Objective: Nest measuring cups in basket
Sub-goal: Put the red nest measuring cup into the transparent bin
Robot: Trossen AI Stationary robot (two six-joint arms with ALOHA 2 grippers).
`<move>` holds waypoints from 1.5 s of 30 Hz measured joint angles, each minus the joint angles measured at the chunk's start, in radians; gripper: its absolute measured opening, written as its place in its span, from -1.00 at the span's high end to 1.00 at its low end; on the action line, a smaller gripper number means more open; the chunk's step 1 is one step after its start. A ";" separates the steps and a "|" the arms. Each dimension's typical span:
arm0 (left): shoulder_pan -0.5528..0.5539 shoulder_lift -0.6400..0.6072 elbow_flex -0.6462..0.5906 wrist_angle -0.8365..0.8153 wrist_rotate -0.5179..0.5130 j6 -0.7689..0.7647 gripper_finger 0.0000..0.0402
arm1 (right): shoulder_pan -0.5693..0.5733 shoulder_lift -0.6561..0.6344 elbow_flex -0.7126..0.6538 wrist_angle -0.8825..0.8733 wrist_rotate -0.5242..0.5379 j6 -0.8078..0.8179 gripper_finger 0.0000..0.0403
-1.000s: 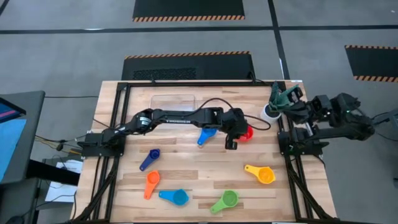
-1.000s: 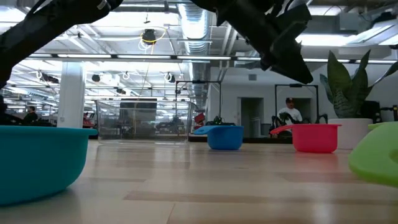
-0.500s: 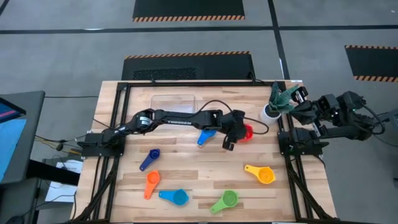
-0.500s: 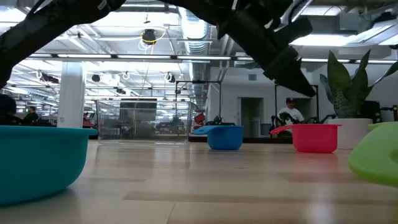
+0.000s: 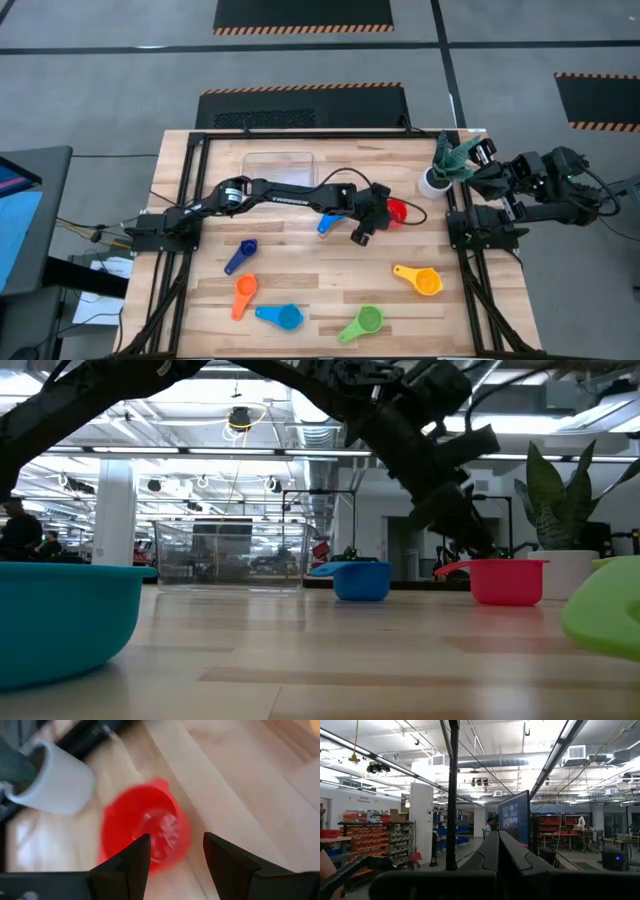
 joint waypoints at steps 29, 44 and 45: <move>0.001 0.070 0.002 0.082 -0.022 0.158 0.14 | 0.000 0.000 0.000 0.019 -0.001 0.000 0.86; -0.003 0.082 0.002 0.054 -0.107 0.162 0.61 | 0.000 0.000 0.000 0.011 -0.001 -0.003 0.88; -0.005 0.082 0.006 0.041 -0.109 0.162 0.75 | 0.000 0.000 0.000 0.012 -0.001 -0.003 0.88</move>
